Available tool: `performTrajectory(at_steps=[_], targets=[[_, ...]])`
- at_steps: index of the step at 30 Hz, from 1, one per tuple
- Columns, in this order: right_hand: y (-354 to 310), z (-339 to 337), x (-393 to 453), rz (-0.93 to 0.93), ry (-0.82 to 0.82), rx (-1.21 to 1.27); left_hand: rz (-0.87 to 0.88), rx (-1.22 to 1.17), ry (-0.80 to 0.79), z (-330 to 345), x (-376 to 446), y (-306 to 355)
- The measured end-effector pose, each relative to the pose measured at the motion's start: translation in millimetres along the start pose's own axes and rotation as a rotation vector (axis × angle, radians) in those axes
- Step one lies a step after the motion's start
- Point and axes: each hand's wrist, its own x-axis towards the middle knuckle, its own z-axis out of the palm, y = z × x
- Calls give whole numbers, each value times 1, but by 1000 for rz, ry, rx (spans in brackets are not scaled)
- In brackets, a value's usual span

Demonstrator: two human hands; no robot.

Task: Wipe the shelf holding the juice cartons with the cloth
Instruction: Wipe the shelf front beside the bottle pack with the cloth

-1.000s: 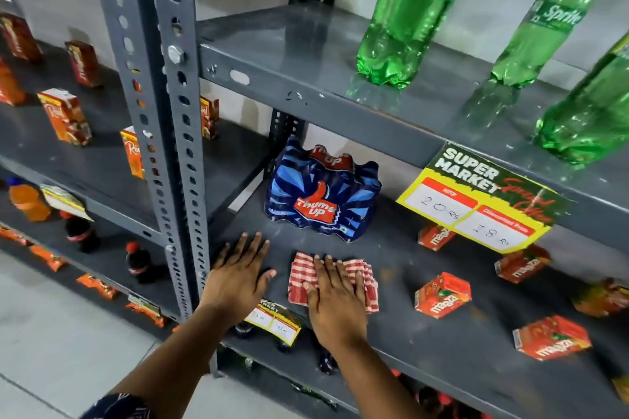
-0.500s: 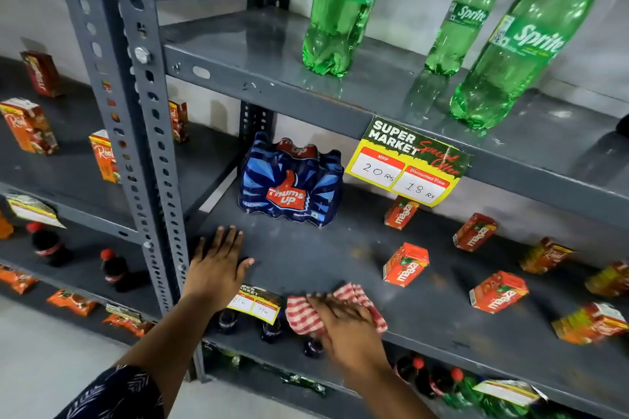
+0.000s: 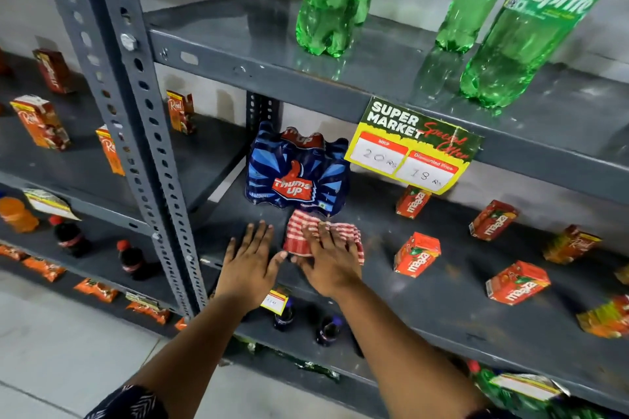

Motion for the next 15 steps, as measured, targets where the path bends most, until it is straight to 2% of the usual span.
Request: performTrajectory(at_steps=[6, 12, 15], targets=[[16, 23, -62, -107, 150, 1, 87, 66, 21, 9, -10, 16], [41, 11, -124, -187, 191, -88, 132, 22, 19, 17, -13, 46], [55, 0, -148, -190, 262, -4, 173, 30, 6, 17, -9, 58]])
